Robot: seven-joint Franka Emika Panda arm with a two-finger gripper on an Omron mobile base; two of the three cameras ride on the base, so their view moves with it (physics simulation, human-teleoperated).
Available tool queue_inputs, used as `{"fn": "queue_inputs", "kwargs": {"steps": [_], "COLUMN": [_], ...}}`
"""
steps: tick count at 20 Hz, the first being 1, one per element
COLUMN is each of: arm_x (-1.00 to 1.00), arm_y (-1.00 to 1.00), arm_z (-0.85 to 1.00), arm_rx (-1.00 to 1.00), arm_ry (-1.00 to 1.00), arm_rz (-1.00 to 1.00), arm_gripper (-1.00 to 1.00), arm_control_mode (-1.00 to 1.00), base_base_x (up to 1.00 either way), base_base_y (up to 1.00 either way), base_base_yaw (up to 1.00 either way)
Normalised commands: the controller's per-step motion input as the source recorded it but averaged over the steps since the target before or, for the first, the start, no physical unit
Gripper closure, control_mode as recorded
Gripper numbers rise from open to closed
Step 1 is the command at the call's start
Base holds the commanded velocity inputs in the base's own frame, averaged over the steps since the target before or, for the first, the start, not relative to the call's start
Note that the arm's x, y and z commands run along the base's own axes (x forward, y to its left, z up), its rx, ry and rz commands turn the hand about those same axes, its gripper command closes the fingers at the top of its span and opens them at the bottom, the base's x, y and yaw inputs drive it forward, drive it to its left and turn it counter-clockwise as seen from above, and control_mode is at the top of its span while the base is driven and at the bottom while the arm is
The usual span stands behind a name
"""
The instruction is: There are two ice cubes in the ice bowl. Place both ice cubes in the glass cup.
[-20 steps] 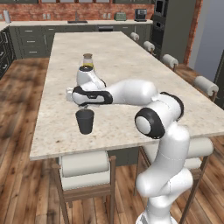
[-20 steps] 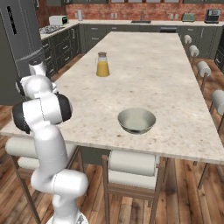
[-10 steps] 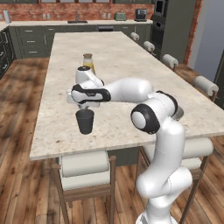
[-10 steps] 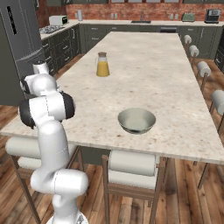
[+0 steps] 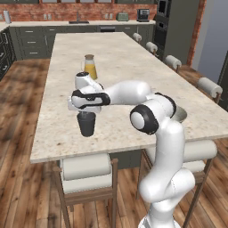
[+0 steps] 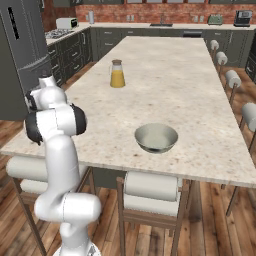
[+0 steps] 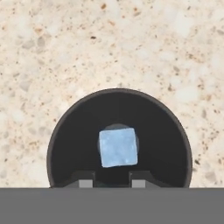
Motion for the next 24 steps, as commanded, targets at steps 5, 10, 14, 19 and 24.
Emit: {"fn": "queue_inputs", "kwargs": {"steps": [5,10,14,19,24], "arm_x": [0.22,0.32,0.30,0.07,-0.18], "arm_y": [0.00,0.00,0.03,0.00,-0.01], "arm_z": [-0.16,-0.11,-0.05,0.20,0.78], "arm_rx": [0.00,0.00,-0.01,0.00,0.00], "arm_ry": [0.00,0.00,0.00,-0.01,-0.17], "arm_rz": [0.00,0.00,0.00,0.00,0.00], "arm_gripper": [1.00,1.00,-1.00,-1.00,-1.00], "arm_control_mode": [-1.00,-1.00,-1.00,-1.00,-1.00], "base_base_x": [0.00,0.00,0.00,0.00,0.00], "base_base_y": [0.00,0.00,0.00,0.00,0.00], "base_base_yaw": [0.00,0.00,0.00,0.00,0.00]}}
